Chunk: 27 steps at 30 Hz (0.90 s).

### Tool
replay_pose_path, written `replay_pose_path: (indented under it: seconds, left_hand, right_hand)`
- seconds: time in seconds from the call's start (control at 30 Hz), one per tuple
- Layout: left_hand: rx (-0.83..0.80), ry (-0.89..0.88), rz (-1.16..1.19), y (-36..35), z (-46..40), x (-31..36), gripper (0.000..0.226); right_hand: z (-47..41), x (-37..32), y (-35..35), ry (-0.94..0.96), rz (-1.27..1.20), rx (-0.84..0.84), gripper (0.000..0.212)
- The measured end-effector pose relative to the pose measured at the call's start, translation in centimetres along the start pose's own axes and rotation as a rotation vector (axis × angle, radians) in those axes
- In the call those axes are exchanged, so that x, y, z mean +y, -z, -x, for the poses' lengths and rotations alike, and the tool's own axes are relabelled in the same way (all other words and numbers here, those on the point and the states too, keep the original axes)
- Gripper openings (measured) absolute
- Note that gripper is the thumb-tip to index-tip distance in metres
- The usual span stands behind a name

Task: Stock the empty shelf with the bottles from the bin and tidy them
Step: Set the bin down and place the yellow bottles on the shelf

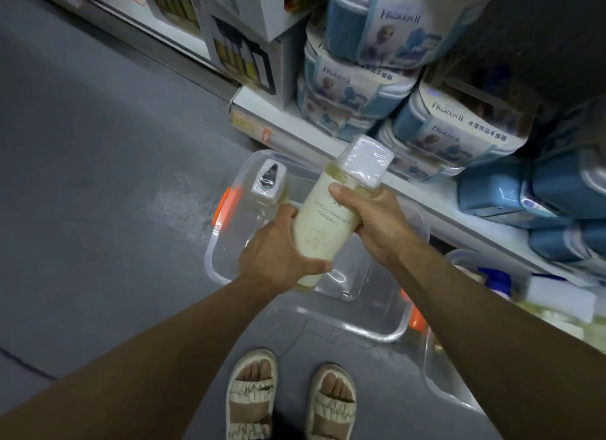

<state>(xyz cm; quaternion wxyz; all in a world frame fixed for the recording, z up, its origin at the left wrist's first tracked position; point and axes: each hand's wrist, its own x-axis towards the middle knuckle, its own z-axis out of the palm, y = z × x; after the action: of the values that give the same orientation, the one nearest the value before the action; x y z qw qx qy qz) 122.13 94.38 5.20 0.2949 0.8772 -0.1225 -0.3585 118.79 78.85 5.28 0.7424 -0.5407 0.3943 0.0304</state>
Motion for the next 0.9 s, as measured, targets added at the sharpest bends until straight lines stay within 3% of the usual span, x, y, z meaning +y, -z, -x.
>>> replay_pose_path:
  seconds: [0.07,0.13,0.23,0.4,0.5,0.7,0.9]
  left_hand:
    - [-0.081,-0.011,0.096,-0.7,-0.8,-1.4,0.078]
    - [-0.097,-0.006,0.149,-1.4,-1.7,-2.8,0.08]
    - [0.048,0.055,0.224,-2.4,-3.5,-4.4,0.085]
    - [0.244,0.194,0.294,-4.1,-8.2,-6.7,0.093]
    - [0.332,0.175,0.361,-5.0,-11.0,-7.2,0.094]
    - [0.489,0.106,0.534,-6.8,-14.6,-8.5,0.071]
    - [0.591,0.032,0.55,-7.7,-15.8,-8.5,0.048]
  right_hand:
    - [-0.7,1.2,0.4,0.01,0.0,0.039,0.057]
    - [-1.5,2.4,0.7,0.015,0.001,0.099,0.082]
    - [-3.0,3.9,1.2,0.052,0.031,0.156,0.098]
    - [-5.3,5.8,2.5,0.076,0.036,0.185,0.082]
    - [-6.5,7.0,3.1,0.09,0.036,0.167,0.075]
    - [-8.4,8.8,3.5,0.104,-0.001,0.127,0.069]
    - [-9.3,10.0,3.9,0.124,0.005,0.11,0.067]
